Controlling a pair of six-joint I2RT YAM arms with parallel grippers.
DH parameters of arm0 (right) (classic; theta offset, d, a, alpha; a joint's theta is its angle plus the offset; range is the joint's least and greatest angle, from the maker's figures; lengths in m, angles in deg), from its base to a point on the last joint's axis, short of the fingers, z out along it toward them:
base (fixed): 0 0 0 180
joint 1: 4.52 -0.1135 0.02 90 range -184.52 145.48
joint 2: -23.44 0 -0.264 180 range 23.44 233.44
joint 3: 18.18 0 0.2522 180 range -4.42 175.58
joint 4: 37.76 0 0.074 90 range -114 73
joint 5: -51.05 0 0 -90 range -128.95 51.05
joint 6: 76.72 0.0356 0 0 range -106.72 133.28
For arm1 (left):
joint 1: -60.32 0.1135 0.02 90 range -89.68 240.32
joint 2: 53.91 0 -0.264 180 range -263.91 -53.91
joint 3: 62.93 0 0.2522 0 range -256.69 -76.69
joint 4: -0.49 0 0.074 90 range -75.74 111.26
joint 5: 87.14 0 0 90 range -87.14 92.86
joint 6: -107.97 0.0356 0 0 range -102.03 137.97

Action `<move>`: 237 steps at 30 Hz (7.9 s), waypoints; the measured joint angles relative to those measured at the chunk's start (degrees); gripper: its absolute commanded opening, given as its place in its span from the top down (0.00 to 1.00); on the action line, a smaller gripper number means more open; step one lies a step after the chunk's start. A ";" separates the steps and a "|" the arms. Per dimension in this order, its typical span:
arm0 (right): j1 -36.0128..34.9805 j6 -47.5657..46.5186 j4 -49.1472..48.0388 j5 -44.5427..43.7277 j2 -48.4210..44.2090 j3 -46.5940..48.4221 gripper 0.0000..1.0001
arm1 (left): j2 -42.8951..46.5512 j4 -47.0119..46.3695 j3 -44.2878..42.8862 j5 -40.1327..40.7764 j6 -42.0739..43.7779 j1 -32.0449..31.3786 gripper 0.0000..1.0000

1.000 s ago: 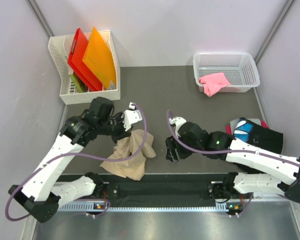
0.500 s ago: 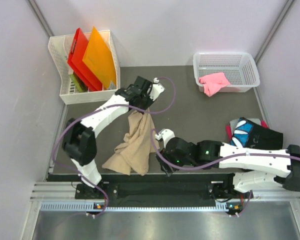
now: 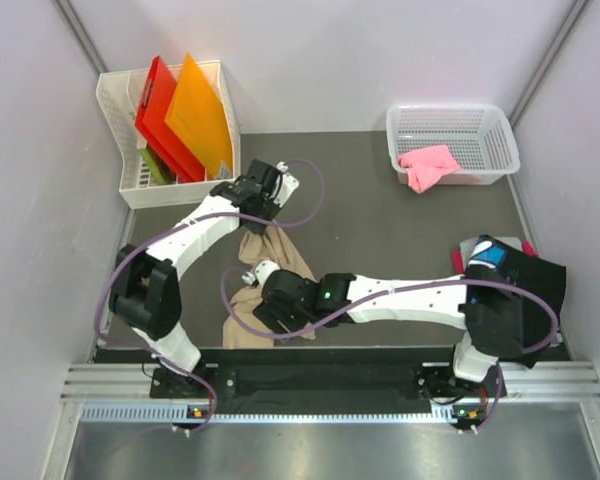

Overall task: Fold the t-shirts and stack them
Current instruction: Flatten out the tshirt

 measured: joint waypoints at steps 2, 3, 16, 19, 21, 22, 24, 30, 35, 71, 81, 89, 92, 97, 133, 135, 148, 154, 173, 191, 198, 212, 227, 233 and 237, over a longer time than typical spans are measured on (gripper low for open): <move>0.37 -1.01 -1.31 0.90 2.89 0.55 0.31 | 1.73 0.07 1.31 0.02 0.02 -0.09 1.00; 0.59 -1.44 -1.55 1.25 3.91 0.55 0.32 | 2.60 0.04 1.95 0.13 0.02 -0.09 1.00; 3.52 -2.27 -3.80 1.77 5.53 -7.06 0.39 | 6.21 0.11 4.96 -0.11 0.31 0.74 1.00; 4.42 -1.84 -4.17 1.51 5.40 -9.14 0.45 | 6.21 0.13 4.96 -0.22 0.33 0.92 1.00; 4.61 -1.60 -4.31 1.44 5.25 -10.73 0.51 | 6.21 0.22 4.96 -0.37 0.42 1.07 1.00; 4.63 -1.44 -4.31 1.44 5.25 -11.23 0.59 | 6.21 0.28 4.96 -0.48 0.46 1.09 1.00; 4.81 -1.29 -4.17 1.44 5.25 -11.56 0.69 | 6.21 0.42 4.96 -0.66 0.48 1.11 1.00; 5.68 -1.14 -4.26 1.31 5.25 -10.80 1.00 | 6.43 0.55 4.96 -1.03 0.74 1.11 1.00; 6.47 -1.51 -1.97 -0.31 4.22 -7.80 1.00 | 7.89 0.74 5.05 -1.09 2.12 1.14 1.00; 8.83 13.31 35.63 -14.67 -35.69 24.85 1.00 | 47.93 35.43 -20.90 -13.81 29.88 1.97 1.00; 33.31 9.14 28.30 -5.62 -24.02 14.69 1.00 | 39.67 23.54 14.27 -21.27 28.76 2.03 1.00; 46.21 4.46 20.09 1.07 -0.83 9.68 1.00 | 21.05 2.95 20.57 -15.21 31.93 6.34 0.53; 46.49 2.69 18.43 1.22 6.19 12.24 1.00 | 9.05 -0.28 16.02 -8.28 32.52 8.66 0.46; 47.67 0.13 17.25 1.14 10.69 14.08 1.00 | -7.61 0.44 -0.31 -0.94 28.74 13.70 0.18; 51.12 -0.46 14.38 5.57 16.22 16.68 1.00 | -12.52 15.37 0.28 -9.27 -0.31 -4.48 0.33; 50.80 -0.35 14.36 5.62 16.46 16.68 1.00 | -13.84 14.51 0.28 -8.94 -0.46 -4.48 0.34; 49.33 0.52 13.94 5.73 16.50 16.65 1.00 | -15.74 12.79 -0.33 -7.63 -0.22 -3.80 0.76; 49.29 0.50 13.70 5.70 16.50 16.37 1.00 | -15.30 13.22 -0.42 -7.93 1.05 -2.16 0.78; 49.29 0.46 12.33 5.73 16.48 13.88 1.00 | -11.80 15.82 -1.31 -9.11 1.49 -1.53 0.56; 49.29 0.11 11.26 5.73 15.04 10.80 1.00 | -11.80 16.35 -1.40 -10.58 0.46 -1.53 0.98; 49.29 0.04 11.26 5.60 12.74 8.59 1.00 | -11.02 17.38 -2.38 -8.55 1.09 -1.11 1.00; 49.24 -1.16 9.66 6.05 9.99 8.33 1.00 | 5.60 23.63 -8.63 -4.55 11.23 19.54 1.00; 57.07 -1.44 9.68 7.78 3.21 7.26 1.00 | 12.61 22.95 -0.13 -6.05 14.51 18.58 0.85; 60.98 -1.49 11.06 3.06 2.03 6.34 1.00 | 16.04 23.69 2.95 -1.88 15.30 19.91 0.97; 60.96 -1.49 11.52 2.45 2.03 6.34 1.00 | 17.40 23.56 5.73 -1.03 15.98 19.89 1.00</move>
